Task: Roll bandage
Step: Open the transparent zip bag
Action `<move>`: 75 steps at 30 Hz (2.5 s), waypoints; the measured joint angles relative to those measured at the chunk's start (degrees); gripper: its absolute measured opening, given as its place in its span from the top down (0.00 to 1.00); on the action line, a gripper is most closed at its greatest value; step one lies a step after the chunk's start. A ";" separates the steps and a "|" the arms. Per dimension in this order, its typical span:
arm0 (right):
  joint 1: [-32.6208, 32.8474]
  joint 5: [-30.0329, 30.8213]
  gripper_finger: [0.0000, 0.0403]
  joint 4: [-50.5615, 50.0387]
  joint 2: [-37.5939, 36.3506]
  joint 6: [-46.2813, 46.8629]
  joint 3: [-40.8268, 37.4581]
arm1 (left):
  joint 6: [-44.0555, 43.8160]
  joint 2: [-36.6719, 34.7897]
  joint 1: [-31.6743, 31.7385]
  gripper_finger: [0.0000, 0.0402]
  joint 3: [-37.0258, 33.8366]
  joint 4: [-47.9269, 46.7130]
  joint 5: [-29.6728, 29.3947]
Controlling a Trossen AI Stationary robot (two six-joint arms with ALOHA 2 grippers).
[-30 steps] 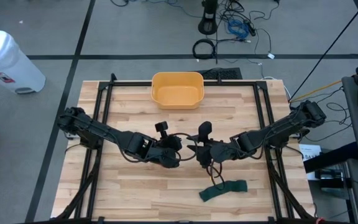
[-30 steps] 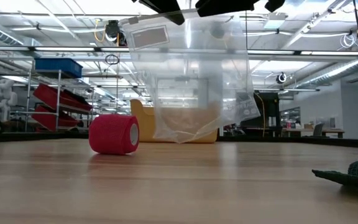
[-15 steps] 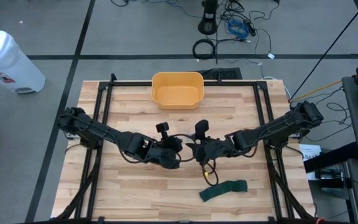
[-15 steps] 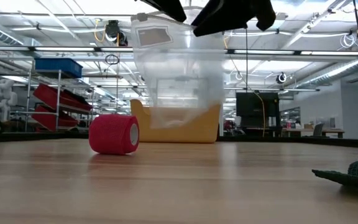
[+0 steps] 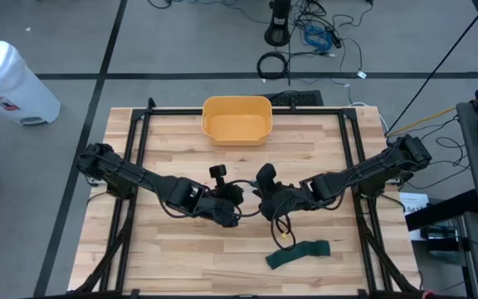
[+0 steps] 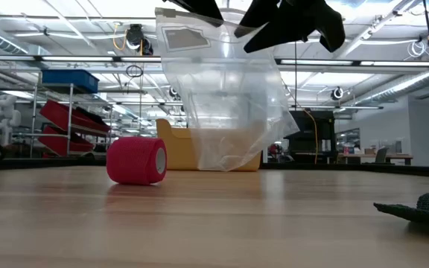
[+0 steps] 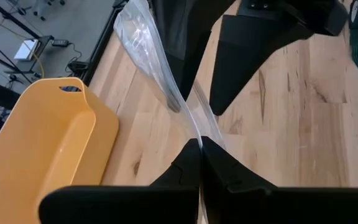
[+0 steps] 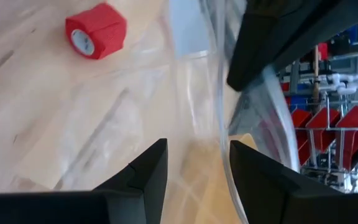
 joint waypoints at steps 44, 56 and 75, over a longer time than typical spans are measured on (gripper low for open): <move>3.85 -14.90 1.00 -11.47 0.07 18.04 7.17 | 4.74 0.02 -0.22 1.00 0.00 1.48 -15.05; 3.60 -21.12 1.00 -11.07 0.07 23.85 7.37 | 4.81 0.02 -0.26 1.00 0.00 2.08 -12.29; 2.09 -10.30 0.69 -3.59 0.04 29.47 9.40 | 6.29 0.02 -0.24 1.00 0.00 5.06 -10.54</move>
